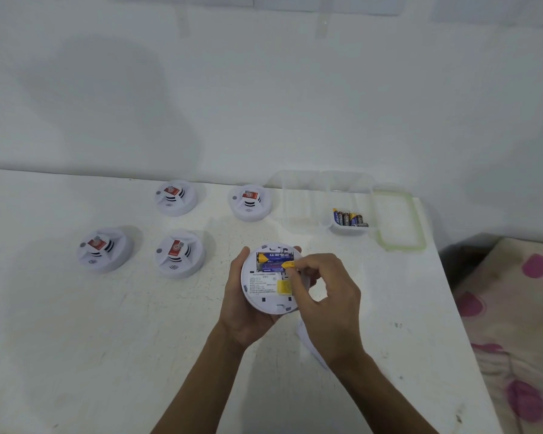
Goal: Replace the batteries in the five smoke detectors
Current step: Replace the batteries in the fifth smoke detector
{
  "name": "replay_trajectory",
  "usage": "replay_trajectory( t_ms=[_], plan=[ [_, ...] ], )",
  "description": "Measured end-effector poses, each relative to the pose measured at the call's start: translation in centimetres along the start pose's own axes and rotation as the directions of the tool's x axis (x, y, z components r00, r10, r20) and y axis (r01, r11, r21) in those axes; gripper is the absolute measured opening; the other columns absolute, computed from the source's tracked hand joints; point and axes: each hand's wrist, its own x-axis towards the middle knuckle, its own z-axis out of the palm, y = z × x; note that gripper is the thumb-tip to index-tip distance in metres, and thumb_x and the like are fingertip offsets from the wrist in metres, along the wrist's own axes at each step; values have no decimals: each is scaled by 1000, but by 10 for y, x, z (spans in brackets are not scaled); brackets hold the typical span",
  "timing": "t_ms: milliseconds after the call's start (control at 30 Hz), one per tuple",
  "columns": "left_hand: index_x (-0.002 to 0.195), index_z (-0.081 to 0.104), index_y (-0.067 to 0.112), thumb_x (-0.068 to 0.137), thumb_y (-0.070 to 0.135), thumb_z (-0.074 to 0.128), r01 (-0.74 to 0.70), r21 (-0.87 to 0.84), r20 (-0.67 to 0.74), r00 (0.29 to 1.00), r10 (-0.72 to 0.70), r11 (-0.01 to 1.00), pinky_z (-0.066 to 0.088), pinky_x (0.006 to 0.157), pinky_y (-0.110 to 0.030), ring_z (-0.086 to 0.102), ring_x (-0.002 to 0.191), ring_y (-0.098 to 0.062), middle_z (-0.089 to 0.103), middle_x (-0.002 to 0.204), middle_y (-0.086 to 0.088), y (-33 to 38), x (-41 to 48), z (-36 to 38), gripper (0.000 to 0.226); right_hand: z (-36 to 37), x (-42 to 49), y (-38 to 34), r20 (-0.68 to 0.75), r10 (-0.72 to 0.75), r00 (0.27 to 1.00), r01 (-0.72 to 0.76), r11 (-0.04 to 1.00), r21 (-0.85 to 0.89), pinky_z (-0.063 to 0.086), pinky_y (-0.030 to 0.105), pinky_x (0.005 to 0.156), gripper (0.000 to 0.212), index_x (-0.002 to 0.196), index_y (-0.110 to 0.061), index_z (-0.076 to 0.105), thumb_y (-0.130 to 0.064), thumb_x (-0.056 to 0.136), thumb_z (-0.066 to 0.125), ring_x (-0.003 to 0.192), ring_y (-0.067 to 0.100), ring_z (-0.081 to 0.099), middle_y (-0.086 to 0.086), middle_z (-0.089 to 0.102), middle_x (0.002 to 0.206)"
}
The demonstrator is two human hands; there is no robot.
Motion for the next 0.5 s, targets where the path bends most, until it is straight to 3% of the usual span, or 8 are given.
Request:
replay_trajectory(
  t_ms=[133, 333, 500],
  plan=[
    [113, 70, 16, 60, 58, 76, -13, 6, -1, 1000, 13, 1000, 54, 85, -45, 64, 106, -31, 65, 120, -12, -1, 1, -1, 68, 0, 0, -1, 1, 12, 1000, -12, 999, 46, 53, 11, 74, 28, 102, -12, 66, -34, 86, 58, 90, 8, 60, 0, 66, 96],
    [111, 71, 16, 54, 58, 80, -21, 8, 9, 1000, 21, 1000, 54, 83, -45, 65, 104, -32, 65, 120, -13, -2, 2, -3, 72, 0, 0, 5, 8, -50, 999, 50, 999, -2, 52, 10, 77, 15, 99, -23, 59, -27, 85, 63, 96, 5, 59, -1, 65, 99],
    [115, 69, 16, 55, 59, 80, -30, 24, 12, 999, 30, 999, 53, 88, -46, 63, 107, -32, 63, 124, -12, -3, 4, -7, 75, 2, -3, 7, -27, -154, 988, 152, 986, -66, 54, 17, 80, 40, 96, -8, 66, -45, 92, 52, 94, 10, 59, 8, 70, 97]
  ],
)
